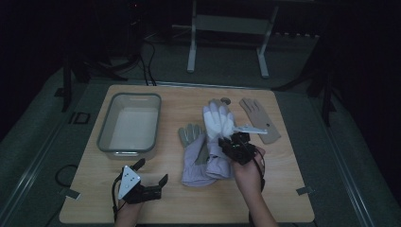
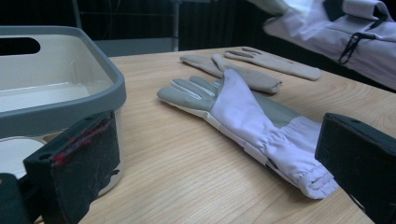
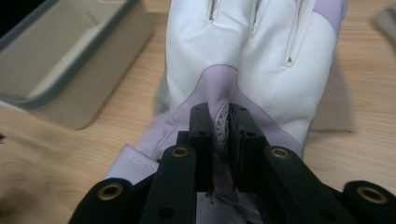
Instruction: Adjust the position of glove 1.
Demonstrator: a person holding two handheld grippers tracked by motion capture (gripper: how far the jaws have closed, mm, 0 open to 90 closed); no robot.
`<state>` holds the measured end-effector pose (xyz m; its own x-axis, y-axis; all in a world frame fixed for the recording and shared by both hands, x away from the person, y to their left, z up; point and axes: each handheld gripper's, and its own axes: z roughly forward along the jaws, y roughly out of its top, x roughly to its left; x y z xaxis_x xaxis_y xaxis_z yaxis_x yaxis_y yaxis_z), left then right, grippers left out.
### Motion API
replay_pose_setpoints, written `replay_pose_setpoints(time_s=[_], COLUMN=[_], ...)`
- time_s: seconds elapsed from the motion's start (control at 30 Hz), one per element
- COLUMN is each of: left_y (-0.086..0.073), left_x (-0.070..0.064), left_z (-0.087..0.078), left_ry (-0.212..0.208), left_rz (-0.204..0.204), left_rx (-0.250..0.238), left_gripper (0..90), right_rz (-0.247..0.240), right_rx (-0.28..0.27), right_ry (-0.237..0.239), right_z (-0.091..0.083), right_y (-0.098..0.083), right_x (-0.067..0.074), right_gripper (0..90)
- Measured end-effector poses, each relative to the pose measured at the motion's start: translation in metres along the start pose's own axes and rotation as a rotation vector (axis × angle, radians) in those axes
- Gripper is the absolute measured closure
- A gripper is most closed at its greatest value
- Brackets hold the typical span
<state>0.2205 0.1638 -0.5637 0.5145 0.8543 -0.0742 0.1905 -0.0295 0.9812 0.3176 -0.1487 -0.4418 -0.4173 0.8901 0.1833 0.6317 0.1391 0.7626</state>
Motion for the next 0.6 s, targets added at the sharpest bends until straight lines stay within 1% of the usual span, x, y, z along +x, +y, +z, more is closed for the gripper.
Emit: replay_pose_setpoints(time_s=[0.03,0.1,0.13,0.17,0.2,0.27,0.3,0.37,0.43,0.5,0.6], left_y=[0.000,0.000,0.000,0.001,0.001,0.001,0.001,0.001,0.001,0.001,0.001], left_x=[0.000,0.000,0.000,0.001,0.001,0.000,0.000,0.000,0.000,0.000,-0.001], left_z=[0.000,-0.001,-0.001,-0.001,-0.001,-0.001,-0.001,-0.002,-0.002,-0.001,-0.001], left_ry=[0.000,-0.001,-0.001,-0.002,-0.002,-0.005,-0.006,-0.009,-0.012,-0.013,-0.016], left_rz=[0.000,-0.001,-0.001,-0.001,-0.001,-0.002,0.000,-0.001,-0.004,-0.002,-0.001], left_rx=[0.000,-0.004,-0.004,-0.005,-0.005,-0.006,-0.007,-0.008,-0.009,-0.008,-0.009], left_gripper=[0.3,0.3,0.3,0.3,0.3,0.3,0.3,0.3,0.3,0.3,0.3], right_rz=[0.010,0.008,0.008,-0.017,-0.017,-0.015,-0.017,-0.004,-0.005,0.002,0.004], right_rx=[0.005,0.011,0.011,0.029,0.029,0.050,0.058,0.054,0.053,0.058,0.081], right_ry=[0.012,0.024,0.024,0.019,0.019,0.036,0.036,0.040,0.031,0.034,0.031], right_z=[0.004,0.009,0.009,0.018,0.018,0.026,0.030,0.034,0.038,0.041,0.047], right_y=[0.002,0.003,0.003,0.004,0.004,0.002,0.001,-0.001,-0.003,-0.004,-0.007], right_x=[0.007,0.016,0.016,0.030,0.030,0.037,0.040,0.042,0.045,0.045,0.045], right_gripper=[80.8,80.8,80.8,80.7,80.7,80.7,80.7,80.8,80.7,80.7,80.6])
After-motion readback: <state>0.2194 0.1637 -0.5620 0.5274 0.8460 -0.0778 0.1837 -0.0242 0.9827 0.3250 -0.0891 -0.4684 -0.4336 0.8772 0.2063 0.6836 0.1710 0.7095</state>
